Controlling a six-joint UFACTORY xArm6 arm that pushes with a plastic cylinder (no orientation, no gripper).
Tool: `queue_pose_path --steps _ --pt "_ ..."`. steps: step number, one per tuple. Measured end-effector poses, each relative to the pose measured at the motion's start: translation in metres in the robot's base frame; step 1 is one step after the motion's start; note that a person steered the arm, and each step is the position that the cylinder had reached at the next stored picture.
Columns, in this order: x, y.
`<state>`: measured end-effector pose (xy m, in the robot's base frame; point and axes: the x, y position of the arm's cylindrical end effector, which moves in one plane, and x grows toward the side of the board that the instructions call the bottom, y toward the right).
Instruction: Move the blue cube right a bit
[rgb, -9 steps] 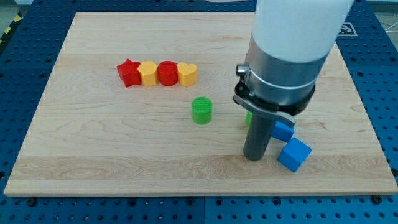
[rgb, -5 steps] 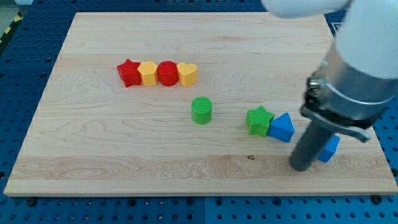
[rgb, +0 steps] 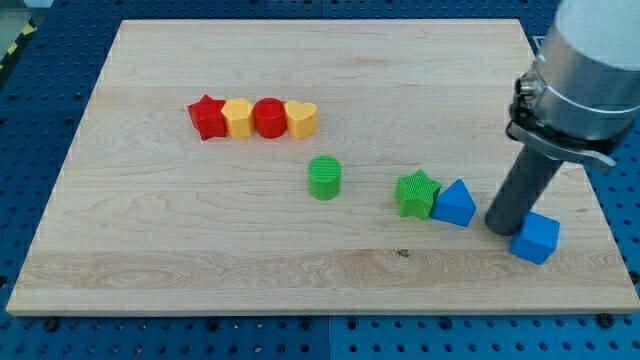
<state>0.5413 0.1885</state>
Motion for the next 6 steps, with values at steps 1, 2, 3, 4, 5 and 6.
queue_pose_path --steps 1,2,3,4,5,6 --pt "0.001 0.004" --pt "0.002 0.004" --pt "0.013 0.004" --pt "0.028 0.004" --pt "0.042 0.009" --pt "0.046 0.024"
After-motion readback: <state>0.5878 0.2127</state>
